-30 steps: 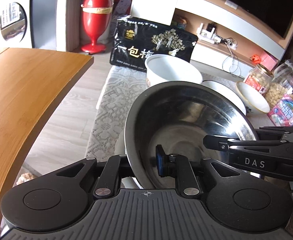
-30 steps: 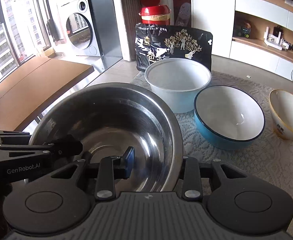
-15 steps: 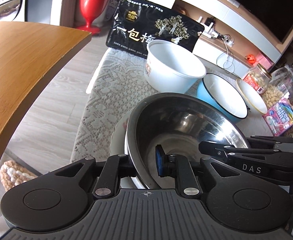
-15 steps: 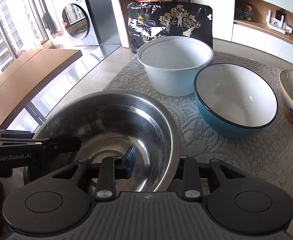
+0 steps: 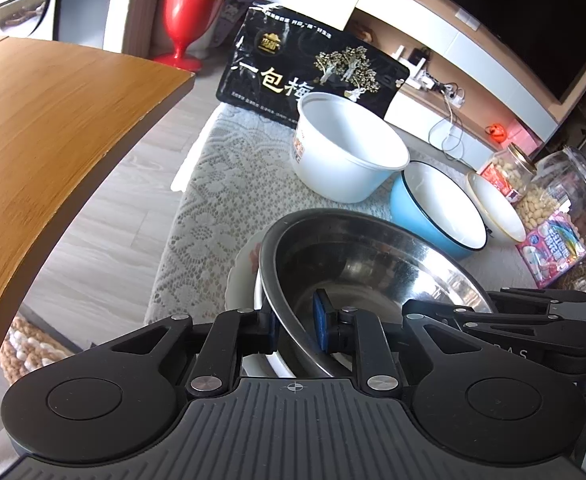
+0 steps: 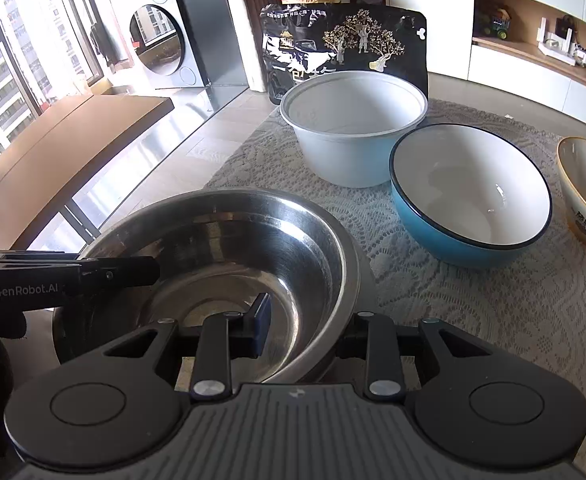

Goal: Organize plates and bowls
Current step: 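Lower the steel bowl with both tools onto the white bowl stack, then open both tools and pull them back from the steel bowl rim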

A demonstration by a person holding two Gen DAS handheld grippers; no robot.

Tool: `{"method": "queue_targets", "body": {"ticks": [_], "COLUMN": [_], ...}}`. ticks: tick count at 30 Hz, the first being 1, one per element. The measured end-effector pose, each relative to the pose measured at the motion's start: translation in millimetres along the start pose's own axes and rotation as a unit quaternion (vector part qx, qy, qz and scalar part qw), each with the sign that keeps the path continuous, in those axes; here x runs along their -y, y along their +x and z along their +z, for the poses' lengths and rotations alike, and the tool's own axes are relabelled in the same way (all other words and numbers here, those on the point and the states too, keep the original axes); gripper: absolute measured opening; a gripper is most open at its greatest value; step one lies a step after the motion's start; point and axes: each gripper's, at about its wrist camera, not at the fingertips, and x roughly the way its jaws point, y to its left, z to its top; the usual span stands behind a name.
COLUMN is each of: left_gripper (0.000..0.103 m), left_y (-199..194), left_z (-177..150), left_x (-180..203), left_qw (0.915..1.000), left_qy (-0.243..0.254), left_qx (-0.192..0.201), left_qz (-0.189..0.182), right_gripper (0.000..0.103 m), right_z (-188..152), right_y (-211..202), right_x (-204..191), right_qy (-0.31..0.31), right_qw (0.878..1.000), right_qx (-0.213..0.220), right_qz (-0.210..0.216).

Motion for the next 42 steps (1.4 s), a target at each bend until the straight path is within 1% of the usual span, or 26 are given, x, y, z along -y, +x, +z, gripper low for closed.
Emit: {"method": "queue_targets", "body": {"ticks": [12, 17, 21, 23, 25, 29, 31, 34, 38, 40, 42], "left_gripper": [0.022, 0.022, 0.022, 0.023, 0.023, 0.022, 0.024, 0.023, 0.023, 0.023, 0.023], "left_y": [1.4, 2.7, 3.1, 3.9, 4.4, 1.7, -1.6, -5.9, -10.2, -9.4, -9.3], "left_z": [-1.4, -2.3, -1.7, -0.7, -1.0, -2.5, -2.7, 1.2, 7.6, 8.4, 7.3], "left_x": [2.3, 6.0, 5.0, 3.4, 5.3, 8.4, 10.1, 7.1, -3.1, -9.3, -9.4], "left_qw": [0.9999, 0.9995, 0.9995, 0.9995, 0.9994, 0.9993, 0.9991, 0.9994, 0.9997, 0.9997, 0.9996], "left_qy": [0.008, 0.021, 0.018, 0.013, 0.019, 0.028, 0.032, 0.024, -0.006, -0.020, -0.018], "left_qx": [0.010, 0.016, 0.021, 0.021, 0.022, 0.018, 0.019, 0.017, 0.010, 0.003, 0.002], "left_qz": [0.007, 0.014, 0.015, 0.016, 0.021, 0.020, 0.020, 0.016, 0.019, 0.014, 0.020], "right_gripper": [0.031, 0.031, 0.031, 0.032, 0.033, 0.034, 0.035, 0.036, 0.037, 0.037, 0.037], "right_z": [2.8, 2.3, 3.8, 5.1, 5.6, 3.1, 2.2, 2.9, 4.4, 4.1, 2.8], "right_y": [0.3, -3.0, 4.0, 9.7, 10.5, 2.9, -2.1, -6.2, -8.0, -8.1, -10.6], "right_x": [1.0, -2.5, -5.9, -5.4, -4.4, -1.6, 0.4, 3.1, 6.2, 7.0, 6.2], "right_qy": [0.009, -0.005, -0.021, -0.022, -0.014, -0.008, -0.007, -0.005, 0.000, 0.003, -0.002], "right_qw": [1.000, 1.000, 1.000, 1.000, 1.000, 1.000, 1.000, 1.000, 1.000, 1.000, 1.000], "right_qx": [-0.003, 0.008, 0.004, -0.006, -0.008, -0.002, 0.002, 0.005, 0.009, 0.011, 0.019], "right_qz": [-0.001, -0.014, -0.021, -0.017, -0.014, -0.006, 0.002, 0.008, 0.012, 0.013, 0.008]}}
